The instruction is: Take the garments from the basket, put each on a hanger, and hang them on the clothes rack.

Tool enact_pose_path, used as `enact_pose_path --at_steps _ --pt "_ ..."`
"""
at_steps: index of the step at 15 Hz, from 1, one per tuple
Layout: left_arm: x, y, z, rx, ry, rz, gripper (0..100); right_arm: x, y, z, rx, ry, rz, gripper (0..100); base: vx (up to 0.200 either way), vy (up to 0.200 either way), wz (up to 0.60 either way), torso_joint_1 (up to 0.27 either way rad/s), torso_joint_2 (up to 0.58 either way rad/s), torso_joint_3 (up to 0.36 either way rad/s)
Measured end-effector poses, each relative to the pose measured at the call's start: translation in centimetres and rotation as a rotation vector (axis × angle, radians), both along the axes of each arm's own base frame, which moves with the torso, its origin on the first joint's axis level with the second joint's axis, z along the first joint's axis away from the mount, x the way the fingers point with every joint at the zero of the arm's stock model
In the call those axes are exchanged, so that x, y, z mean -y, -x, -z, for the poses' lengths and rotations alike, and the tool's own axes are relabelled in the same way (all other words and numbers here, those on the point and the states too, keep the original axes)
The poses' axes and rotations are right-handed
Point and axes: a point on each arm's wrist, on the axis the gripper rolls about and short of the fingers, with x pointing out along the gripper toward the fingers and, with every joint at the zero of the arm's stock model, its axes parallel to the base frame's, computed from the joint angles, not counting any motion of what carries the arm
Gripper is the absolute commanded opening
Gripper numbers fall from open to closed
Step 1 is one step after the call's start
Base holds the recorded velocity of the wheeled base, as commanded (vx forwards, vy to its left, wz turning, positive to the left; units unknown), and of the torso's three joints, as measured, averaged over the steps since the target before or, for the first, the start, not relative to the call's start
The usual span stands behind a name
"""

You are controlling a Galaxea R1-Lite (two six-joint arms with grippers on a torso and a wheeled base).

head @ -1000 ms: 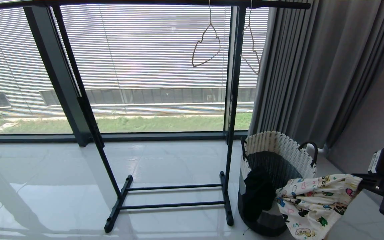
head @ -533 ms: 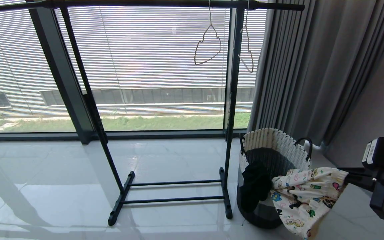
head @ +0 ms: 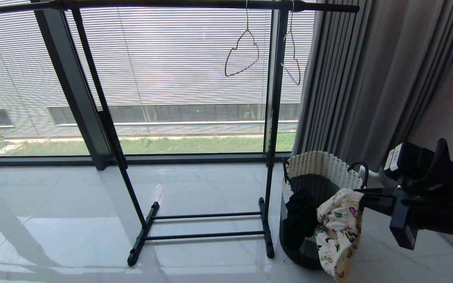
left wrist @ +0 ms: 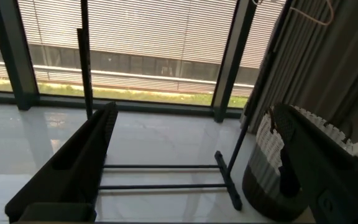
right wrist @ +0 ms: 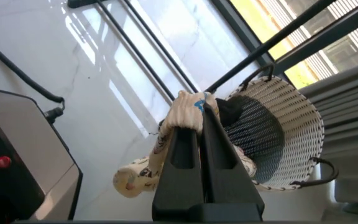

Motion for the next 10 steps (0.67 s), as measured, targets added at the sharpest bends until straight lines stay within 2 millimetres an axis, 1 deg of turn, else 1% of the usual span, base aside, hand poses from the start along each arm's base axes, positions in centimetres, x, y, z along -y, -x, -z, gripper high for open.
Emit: enact_pose_path --at_steps 2,3,4,5,6,7,8,10 --pt "0.6 -3.3 -3.9 -0.053 0.017 0.092 100 -1.2 -0.6 0.1 -0.001 -0.042 -0.017 0 0.000 0.000 0.00 0.000 0.00 0.000" --pt "1.3 -5.5 -5.6 -0.083 0.020 0.160 100 -1.8 -0.8 0.1 -0.007 -0.061 -0.026 0 0.000 0.000 0.00 0.000 0.00 0.000" --pt "2.4 -7.8 -6.6 -0.116 0.018 0.224 100 -2.2 -1.1 0.0 -0.010 -0.072 -0.029 0 0.000 0.000 0.00 0.000 0.00 0.000" --pt "4.0 -10.1 -7.3 -0.153 0.015 0.286 100 -2.5 -1.3 0.1 -0.015 -0.088 -0.026 0 0.000 0.000 0.00 0.000 0.00 0.000" --pt "5.8 -12.3 -7.0 -0.207 0.008 0.340 100 -2.8 -1.6 0.0 -0.016 -0.111 -0.019 0 0.000 0.000 0.00 0.000 0.00 0.000" --pt "8.0 -14.1 -6.3 -0.270 -0.003 0.404 100 -3.0 -1.8 0.2 -0.029 -0.117 -0.014 0 0.000 0.000 0.00 0.000 0.00 0.000" --pt "10.6 -15.5 -5.2 -0.341 -0.027 0.474 100 -3.2 -2.1 0.1 -0.032 -0.124 -0.012 0 0.000 0.000 0.00 0.000 0.00 0.000" --pt "15.1 -17.0 -2.3 -0.464 -0.090 0.574 100 -3.5 -2.4 -0.1 -0.036 -0.133 -0.009 0 0.000 0.000 0.00 0.000 0.00 0.000"
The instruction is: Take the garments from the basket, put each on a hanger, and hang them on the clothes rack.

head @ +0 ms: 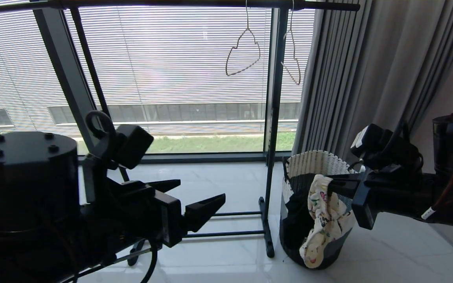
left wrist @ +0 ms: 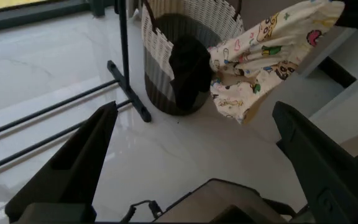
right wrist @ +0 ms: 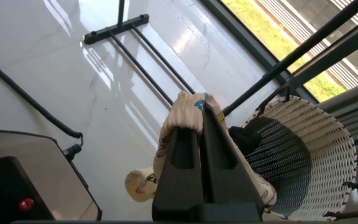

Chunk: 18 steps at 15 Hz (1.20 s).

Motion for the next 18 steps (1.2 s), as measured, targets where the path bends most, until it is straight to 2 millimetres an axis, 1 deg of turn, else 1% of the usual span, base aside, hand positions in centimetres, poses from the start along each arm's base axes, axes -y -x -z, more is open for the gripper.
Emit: enact_pose_path --at_steps 2,4,6,7,9,12,16,18 --pt "4.1 -0.7 2.6 -0.039 -0.033 0.092 100 -0.2 -0.1 -0.2 0.005 -0.004 -0.002 0 0.000 0.000 0.00 0.000 0.00 0.000" --pt "7.7 -1.4 5.3 -0.040 -0.033 0.153 100 -0.3 -0.1 -0.4 0.009 -0.007 -0.005 0 0.000 0.000 0.00 0.000 0.00 0.000" --pt "10.3 -1.9 8.4 -0.061 -0.052 0.196 100 -0.3 -0.2 -0.4 0.011 -0.010 -0.008 0 0.000 0.000 0.00 0.000 0.00 0.000" --pt "11.1 -2.1 9.9 -0.083 -0.074 0.209 100 -0.3 -0.2 -0.4 0.010 -0.010 -0.008 0 0.000 0.000 0.00 0.000 0.00 0.000" --pt "12.7 -2.9 12.3 -0.099 -0.087 0.217 100 -0.4 -0.2 -0.4 0.008 -0.012 -0.007 0 0.000 0.000 0.00 0.000 0.00 0.000" --pt "14.4 -5.2 13.9 -0.103 -0.056 0.182 100 -0.4 -0.2 -0.4 0.007 -0.012 -0.007 0 0.000 0.000 0.00 0.000 0.00 0.000" --pt "16.2 -7.5 16.0 -0.115 -0.051 0.146 100 -0.7 0.0 -0.4 0.006 -0.013 -0.023 0 0.000 0.000 0.00 0.000 0.00 0.000" --pt "17.5 -8.8 16.9 -0.100 -0.043 0.131 100 -1.0 0.4 -0.6 0.007 -0.022 -0.040 0 0.000 0.000 0.00 0.000 0.00 0.000"
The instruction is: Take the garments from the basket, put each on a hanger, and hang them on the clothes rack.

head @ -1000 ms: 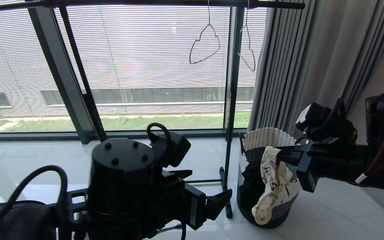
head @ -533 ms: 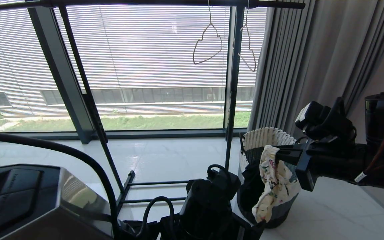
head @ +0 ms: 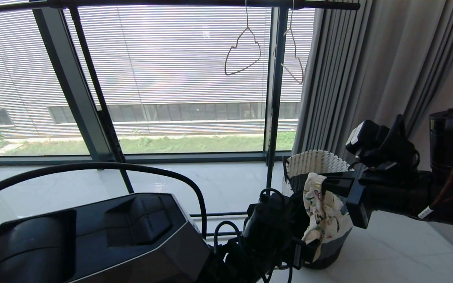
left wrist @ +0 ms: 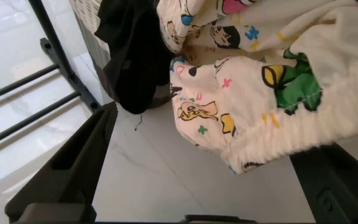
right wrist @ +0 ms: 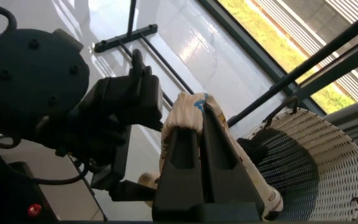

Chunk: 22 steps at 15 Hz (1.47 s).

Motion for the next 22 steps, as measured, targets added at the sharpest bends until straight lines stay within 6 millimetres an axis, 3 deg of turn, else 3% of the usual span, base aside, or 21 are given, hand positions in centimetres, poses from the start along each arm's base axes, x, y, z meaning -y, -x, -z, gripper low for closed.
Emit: enact_pose_path --at_steps 3,7,8,11,15,19,22 --pt "0.7 -1.2 2.3 -0.010 -0.025 -0.025 100 -0.1 0.5 -0.3 0.007 -0.009 -0.013 0 0.000 0.000 0.00 0.000 0.00 0.000" --pt "-0.3 -2.0 4.4 -0.033 -0.080 -0.075 100 0.0 0.7 -0.8 0.021 -0.020 -0.014 0 0.000 0.000 0.00 0.000 0.00 0.000" --pt "-0.5 -2.0 4.6 -0.039 -0.086 -0.078 0 0.1 0.7 -0.9 0.023 -0.021 -0.011 0 0.000 0.000 0.00 0.000 0.00 0.000" --pt "-0.8 -1.4 4.7 -0.040 -0.106 -0.094 0 0.3 0.5 -1.0 0.026 -0.025 0.005 0 0.000 0.000 0.00 0.000 0.00 0.000" --pt "-0.4 0.3 1.9 0.056 -0.016 -0.099 0 1.3 -0.7 -0.6 0.013 -0.018 0.066 0 0.000 0.000 0.00 0.000 0.00 0.000" --pt "-1.6 2.4 -4.1 0.131 0.111 -0.054 0 1.5 -1.4 -0.3 0.000 -0.011 0.087 0 0.000 0.000 0.00 0.000 0.00 0.000" --pt "-4.2 3.8 -9.1 0.134 0.113 -0.056 0 1.5 -1.4 -0.5 0.005 -0.012 0.088 0 0.000 0.000 0.00 0.000 0.00 0.000"
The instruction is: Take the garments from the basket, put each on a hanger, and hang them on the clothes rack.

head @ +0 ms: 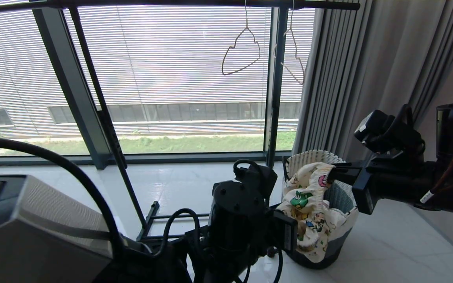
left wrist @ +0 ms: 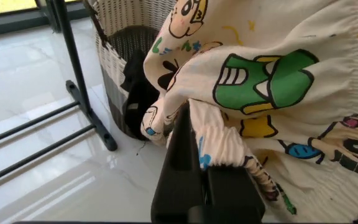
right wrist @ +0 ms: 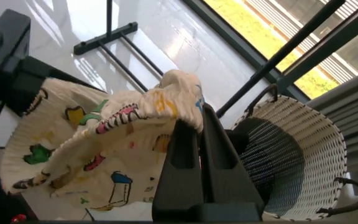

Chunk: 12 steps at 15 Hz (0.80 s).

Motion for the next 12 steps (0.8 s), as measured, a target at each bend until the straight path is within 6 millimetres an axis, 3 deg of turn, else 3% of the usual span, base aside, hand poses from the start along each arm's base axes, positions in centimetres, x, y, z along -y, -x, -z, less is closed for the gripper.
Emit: enact_pose_path --at_steps 3,6,9,12 --pt "-3.6 1.1 -3.6 -0.038 -0.060 -0.039 0 0.0 0.7 -0.2 -0.010 0.008 -0.015 0 0.000 0.000 0.00 0.000 0.00 0.000" --pt "-6.7 1.2 -6.0 0.090 -0.172 -0.148 0 0.4 2.2 -0.4 -0.031 0.027 -0.040 0 0.000 0.000 0.00 0.000 0.00 0.000" --pt "-8.7 0.5 -7.2 0.181 -0.243 -0.220 0 1.0 3.8 -0.8 -0.046 0.039 -0.064 0 0.000 0.000 0.00 0.000 0.00 0.000" --pt "-9.9 1.2 -9.5 0.234 -0.178 -0.123 0 1.3 4.7 -2.6 0.003 0.001 -0.080 0 0.000 0.000 0.00 0.000 0.00 0.000"
